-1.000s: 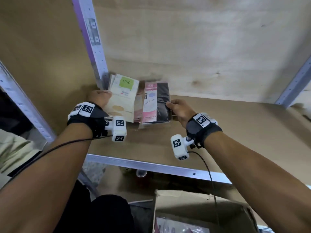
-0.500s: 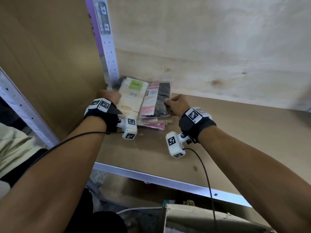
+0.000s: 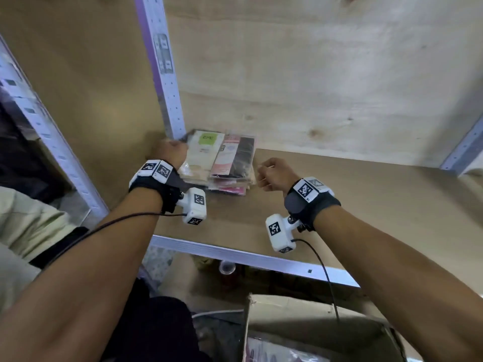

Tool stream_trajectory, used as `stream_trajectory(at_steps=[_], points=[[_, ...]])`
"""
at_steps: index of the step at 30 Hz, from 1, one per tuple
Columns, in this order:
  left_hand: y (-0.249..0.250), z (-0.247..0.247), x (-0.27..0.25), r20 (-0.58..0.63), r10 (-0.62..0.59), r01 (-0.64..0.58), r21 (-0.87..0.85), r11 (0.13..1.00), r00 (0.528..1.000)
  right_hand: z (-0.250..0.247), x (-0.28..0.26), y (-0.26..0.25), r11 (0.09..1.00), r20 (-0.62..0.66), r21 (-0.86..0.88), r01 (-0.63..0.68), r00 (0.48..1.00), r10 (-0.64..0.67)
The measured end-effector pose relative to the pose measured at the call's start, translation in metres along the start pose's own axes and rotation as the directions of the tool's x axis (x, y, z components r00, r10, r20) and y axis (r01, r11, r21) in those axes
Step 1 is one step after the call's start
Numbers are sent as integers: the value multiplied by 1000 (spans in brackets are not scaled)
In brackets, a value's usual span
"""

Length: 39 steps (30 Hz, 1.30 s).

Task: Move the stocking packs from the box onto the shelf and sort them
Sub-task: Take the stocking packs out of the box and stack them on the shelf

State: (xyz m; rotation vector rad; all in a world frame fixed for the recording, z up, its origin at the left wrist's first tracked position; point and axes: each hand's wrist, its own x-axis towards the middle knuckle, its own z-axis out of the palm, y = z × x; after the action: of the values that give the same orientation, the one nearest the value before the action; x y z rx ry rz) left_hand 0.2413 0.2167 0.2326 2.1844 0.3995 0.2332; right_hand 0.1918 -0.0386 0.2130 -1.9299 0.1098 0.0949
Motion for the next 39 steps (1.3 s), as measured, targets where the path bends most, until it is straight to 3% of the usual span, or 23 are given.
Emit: stream_trajectory(at_steps=[7,15,21,24,28,33,39], points=[[21,10,-112,-21,198,-199,-136,971,980,-37,-107,11,998,36,63,-28,999,26],[15,49,-236,188,237,-169,-321,932,953,-83,-218,50,997,10,62,-52,999,51],[-16,88,-311,367,162,-33,-333,942,916,-101,-270,99,992,2,28,-121,993,121],[-39,107,-336,454,130,13,-299,954,882,-106,-283,136,983,-6,-34,-181,983,181],[-77,134,-356,552,64,11,-131,991,831,-105,-293,184,951,53,-212,-224,969,240],[-116,169,-369,656,-40,72,-22,997,754,-85,-289,234,913,116,-272,-303,932,344],[-145,203,-366,714,-177,-70,302,951,678,-49,-265,286,851,262,-373,-370,838,479]])
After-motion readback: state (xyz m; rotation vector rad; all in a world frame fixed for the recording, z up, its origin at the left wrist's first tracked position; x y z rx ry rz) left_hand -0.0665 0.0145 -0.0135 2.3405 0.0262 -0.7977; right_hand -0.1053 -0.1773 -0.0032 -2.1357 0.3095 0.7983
